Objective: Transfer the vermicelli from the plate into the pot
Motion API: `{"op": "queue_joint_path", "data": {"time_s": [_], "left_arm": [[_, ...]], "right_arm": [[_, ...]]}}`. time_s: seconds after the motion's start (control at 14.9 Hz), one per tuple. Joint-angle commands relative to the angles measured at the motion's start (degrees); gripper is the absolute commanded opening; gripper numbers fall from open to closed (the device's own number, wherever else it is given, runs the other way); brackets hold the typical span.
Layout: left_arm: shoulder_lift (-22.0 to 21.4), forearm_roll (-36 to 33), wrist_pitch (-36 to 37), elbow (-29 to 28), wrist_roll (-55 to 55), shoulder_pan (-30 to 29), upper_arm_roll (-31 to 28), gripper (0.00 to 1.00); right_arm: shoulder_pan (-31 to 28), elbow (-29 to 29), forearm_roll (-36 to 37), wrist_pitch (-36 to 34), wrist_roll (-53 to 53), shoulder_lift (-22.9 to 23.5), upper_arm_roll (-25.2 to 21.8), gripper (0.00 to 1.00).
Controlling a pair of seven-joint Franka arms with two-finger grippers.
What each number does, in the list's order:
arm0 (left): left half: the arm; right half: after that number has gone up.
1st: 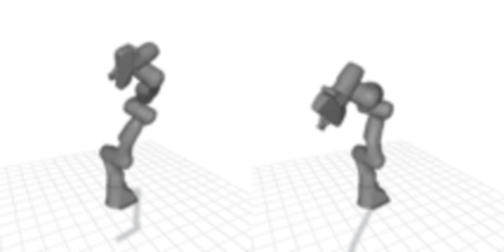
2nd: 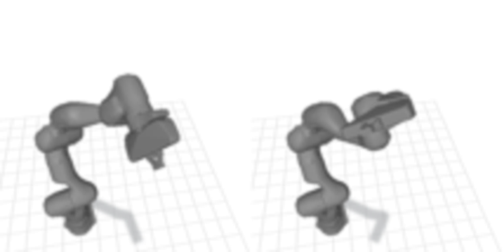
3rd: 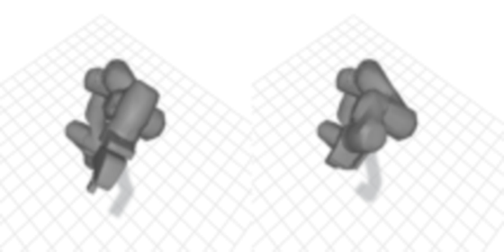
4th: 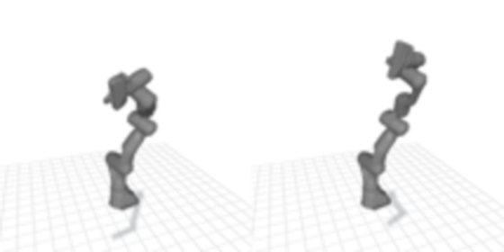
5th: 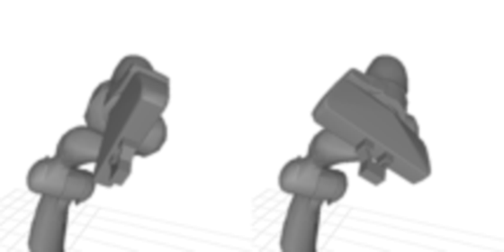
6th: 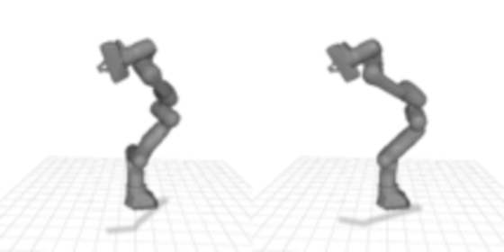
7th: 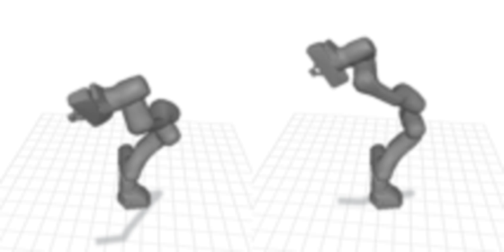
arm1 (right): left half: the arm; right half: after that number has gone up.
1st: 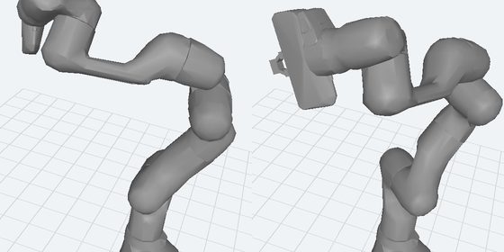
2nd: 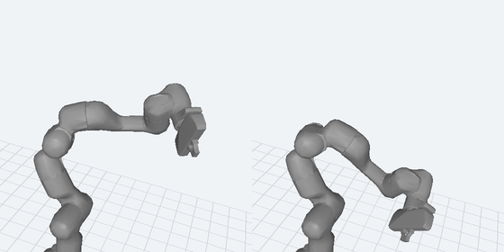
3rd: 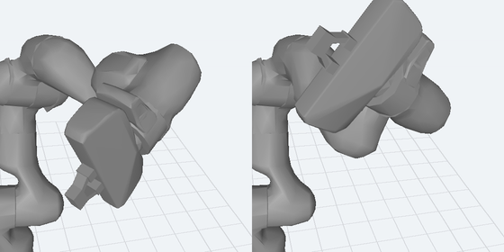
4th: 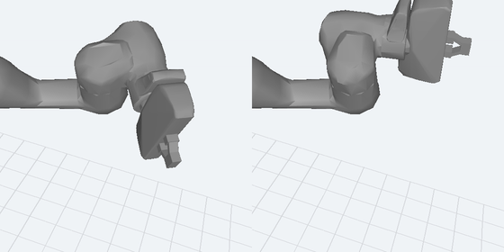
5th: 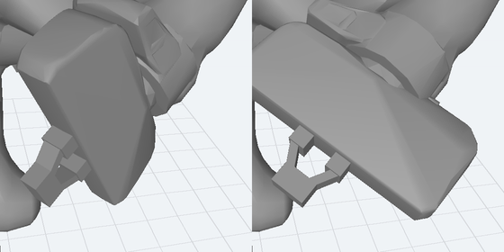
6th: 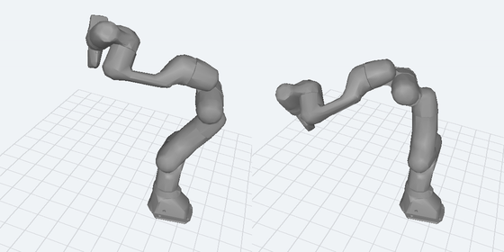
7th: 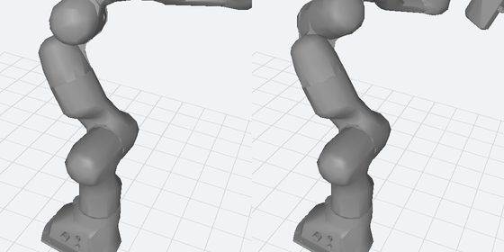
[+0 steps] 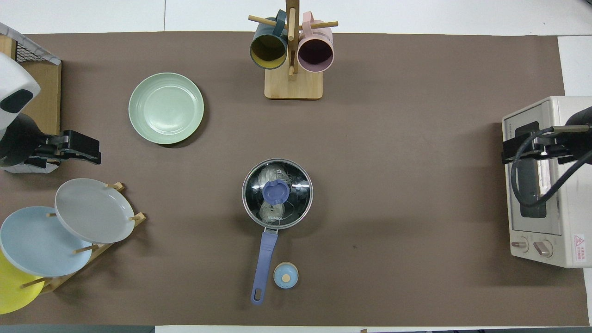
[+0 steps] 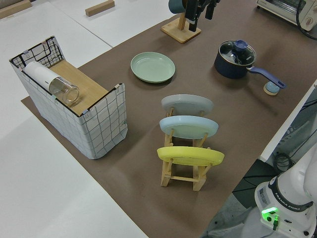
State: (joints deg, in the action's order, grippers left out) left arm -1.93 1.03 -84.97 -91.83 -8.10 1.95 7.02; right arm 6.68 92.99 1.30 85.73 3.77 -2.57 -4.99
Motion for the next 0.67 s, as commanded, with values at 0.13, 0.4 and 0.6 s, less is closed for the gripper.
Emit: {"op": "queue_joint_path", "data": {"time_s": [0.13, 0.4, 0.6], "left_arm": [[-0.4, -0.7, 0.0, -0.5, 0.1, -0.5, 0.4, 1.0], [-0.4, -0.7, -0.1, -0.5, 0.1, -0.5, 0.3, 1.0], [-0.4, -0.7, 0.0, -0.5, 0.2, -0.5, 0.3, 1.0]], "right_arm": [[0.9, 0.7, -1.3, -0.6, -0.9, -2.1, 0.0, 1.0], [1.0, 1.8, -1.3, -0.7, -0.8, -5.1, 1.3, 1.0], [1.1, 2.3, -1.3, -0.1, -0.4, -5.3, 1.3, 1.0]]}}
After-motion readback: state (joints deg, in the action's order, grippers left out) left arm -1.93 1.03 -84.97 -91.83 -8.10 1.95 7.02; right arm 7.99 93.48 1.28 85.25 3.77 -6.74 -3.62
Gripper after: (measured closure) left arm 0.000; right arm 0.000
